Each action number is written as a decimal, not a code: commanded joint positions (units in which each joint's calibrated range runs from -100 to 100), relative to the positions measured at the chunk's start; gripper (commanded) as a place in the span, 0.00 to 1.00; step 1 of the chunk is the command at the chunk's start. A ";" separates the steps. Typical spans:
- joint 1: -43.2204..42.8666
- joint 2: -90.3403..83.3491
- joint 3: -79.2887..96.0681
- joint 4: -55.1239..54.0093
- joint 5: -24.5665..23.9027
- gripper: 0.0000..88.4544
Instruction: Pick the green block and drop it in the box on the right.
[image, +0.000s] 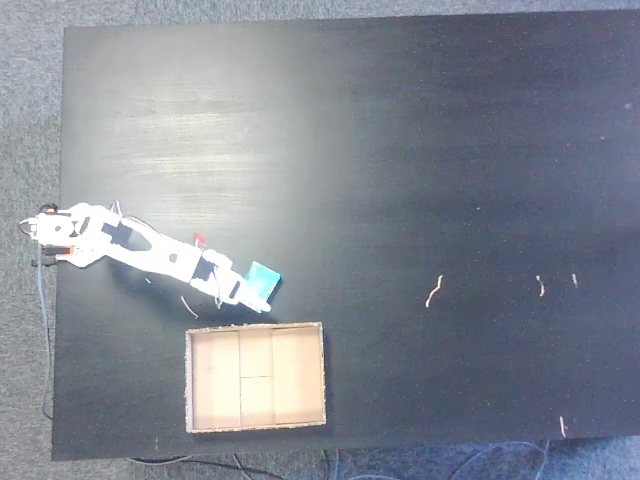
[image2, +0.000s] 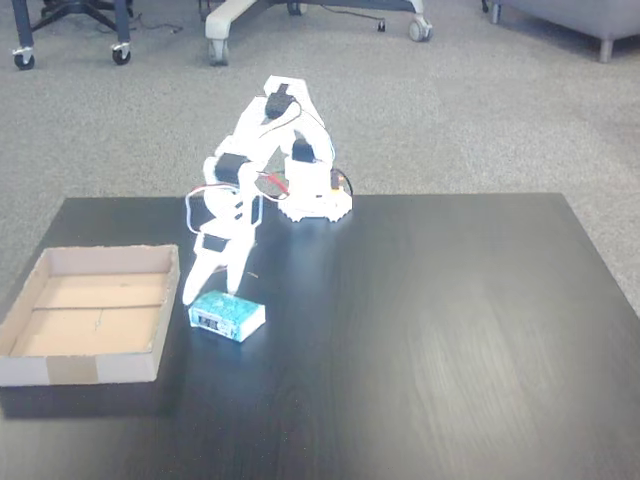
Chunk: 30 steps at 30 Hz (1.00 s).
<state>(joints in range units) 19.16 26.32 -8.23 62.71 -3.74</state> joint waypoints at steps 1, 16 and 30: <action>-0.23 3.24 -8.36 2.61 0.00 0.61; -1.15 11.53 -18.51 8.31 1.81 0.10; 0.38 -40.88 23.10 -10.85 1.56 0.08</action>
<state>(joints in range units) 17.29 -4.43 14.37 51.59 -2.42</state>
